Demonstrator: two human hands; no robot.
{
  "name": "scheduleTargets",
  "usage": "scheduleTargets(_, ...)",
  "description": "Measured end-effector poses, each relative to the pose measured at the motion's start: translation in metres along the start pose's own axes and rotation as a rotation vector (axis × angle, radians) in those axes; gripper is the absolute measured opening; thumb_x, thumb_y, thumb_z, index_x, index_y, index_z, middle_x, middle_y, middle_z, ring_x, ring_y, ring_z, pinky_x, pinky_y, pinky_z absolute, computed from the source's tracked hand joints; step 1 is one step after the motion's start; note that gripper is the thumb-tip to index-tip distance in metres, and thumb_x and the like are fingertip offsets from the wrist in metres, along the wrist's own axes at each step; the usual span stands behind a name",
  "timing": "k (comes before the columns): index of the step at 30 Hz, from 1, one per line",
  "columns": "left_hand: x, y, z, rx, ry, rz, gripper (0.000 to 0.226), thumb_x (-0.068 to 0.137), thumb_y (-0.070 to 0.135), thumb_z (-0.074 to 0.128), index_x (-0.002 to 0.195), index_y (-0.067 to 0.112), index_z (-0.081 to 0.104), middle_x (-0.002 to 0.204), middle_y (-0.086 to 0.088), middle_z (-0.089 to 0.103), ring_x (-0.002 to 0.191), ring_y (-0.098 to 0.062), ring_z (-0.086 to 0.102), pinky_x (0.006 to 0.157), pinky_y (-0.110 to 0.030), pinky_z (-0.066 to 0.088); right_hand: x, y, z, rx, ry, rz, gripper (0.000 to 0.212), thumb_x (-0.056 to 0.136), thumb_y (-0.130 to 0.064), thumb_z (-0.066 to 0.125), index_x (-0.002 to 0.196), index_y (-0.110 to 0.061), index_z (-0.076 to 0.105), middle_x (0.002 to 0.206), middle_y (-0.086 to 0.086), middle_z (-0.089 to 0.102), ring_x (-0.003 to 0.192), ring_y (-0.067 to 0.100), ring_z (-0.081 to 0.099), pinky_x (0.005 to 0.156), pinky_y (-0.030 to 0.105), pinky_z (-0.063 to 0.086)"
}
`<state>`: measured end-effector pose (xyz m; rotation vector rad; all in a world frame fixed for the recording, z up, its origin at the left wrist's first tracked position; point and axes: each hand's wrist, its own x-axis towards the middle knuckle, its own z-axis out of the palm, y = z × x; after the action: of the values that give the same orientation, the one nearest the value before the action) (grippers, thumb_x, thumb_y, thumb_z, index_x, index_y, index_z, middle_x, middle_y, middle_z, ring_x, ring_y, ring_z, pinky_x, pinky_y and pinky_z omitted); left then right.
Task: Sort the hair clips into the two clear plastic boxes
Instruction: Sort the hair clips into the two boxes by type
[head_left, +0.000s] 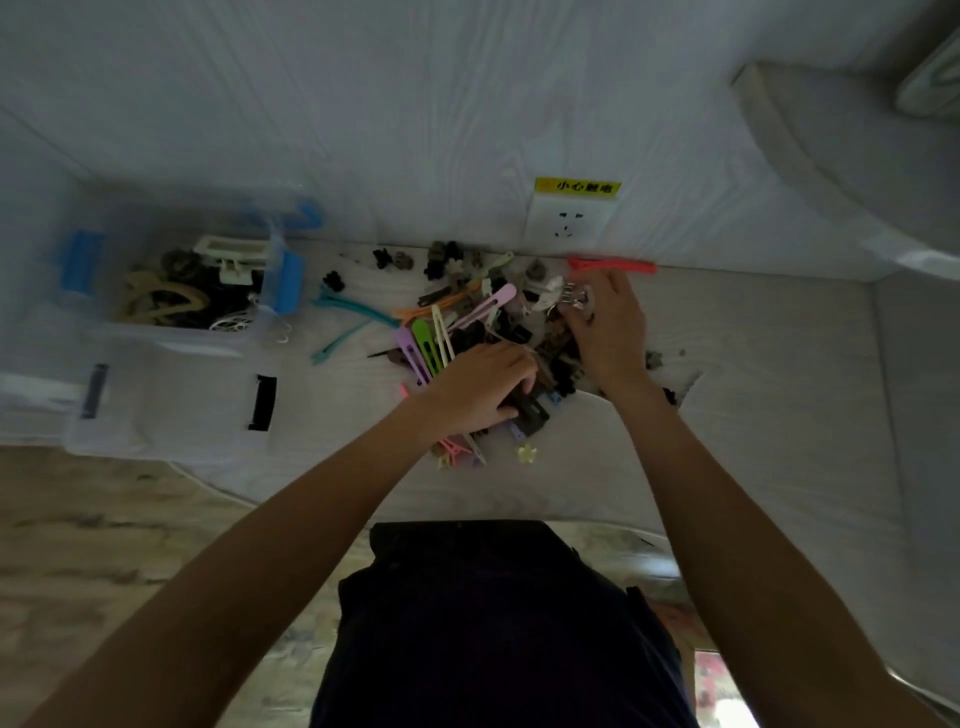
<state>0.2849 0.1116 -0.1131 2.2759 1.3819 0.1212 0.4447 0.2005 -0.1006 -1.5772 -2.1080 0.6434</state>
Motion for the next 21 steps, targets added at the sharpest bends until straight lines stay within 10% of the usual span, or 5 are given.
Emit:
scheduleTargets(10,-0.015,0.014,-0.015,-0.321,0.334,-0.178,0.028,0.077,0.023,0.072,0.086,0.010,0.049,0.082,-0.006,0.059,0.073,-0.023,0.058,0.062,-0.030,0.043,-0.041,-0.010,-0.020,0.996,0.121,0.803,0.015,0.086,-0.014,0.062,0.092,-0.011,0.048,0.093,0.013,0.061,0.084,0.025,0.064,0.081,0.039,0.054)
scheduleTargets(16,-0.061,-0.007,-0.073,-0.704,0.660,-0.599,0.037,0.079,0.025,0.072,0.106,0.022,0.047,0.096,0.006,0.059,0.084,-0.012,0.061,0.073,-0.022,0.051,-0.056,-0.041,-0.025,0.908,0.078,0.675,0.009,0.091,-0.012,0.056,0.091,-0.018,0.050,0.083,0.004,0.061,0.076,0.016,0.059,0.077,0.028,0.048)
scheduleTargets(21,-0.154,-0.070,-0.121,-0.460,0.846,-0.753,0.042,0.077,0.020,0.073,0.116,0.016,0.058,0.104,-0.002,0.064,0.091,-0.016,0.061,0.074,-0.014,0.043,-0.047,-0.108,0.005,0.831,-0.157,0.488,0.011,0.089,-0.009,0.059,0.085,-0.020,0.061,0.086,0.011,0.063,0.083,0.025,0.059,0.081,0.039,0.049)
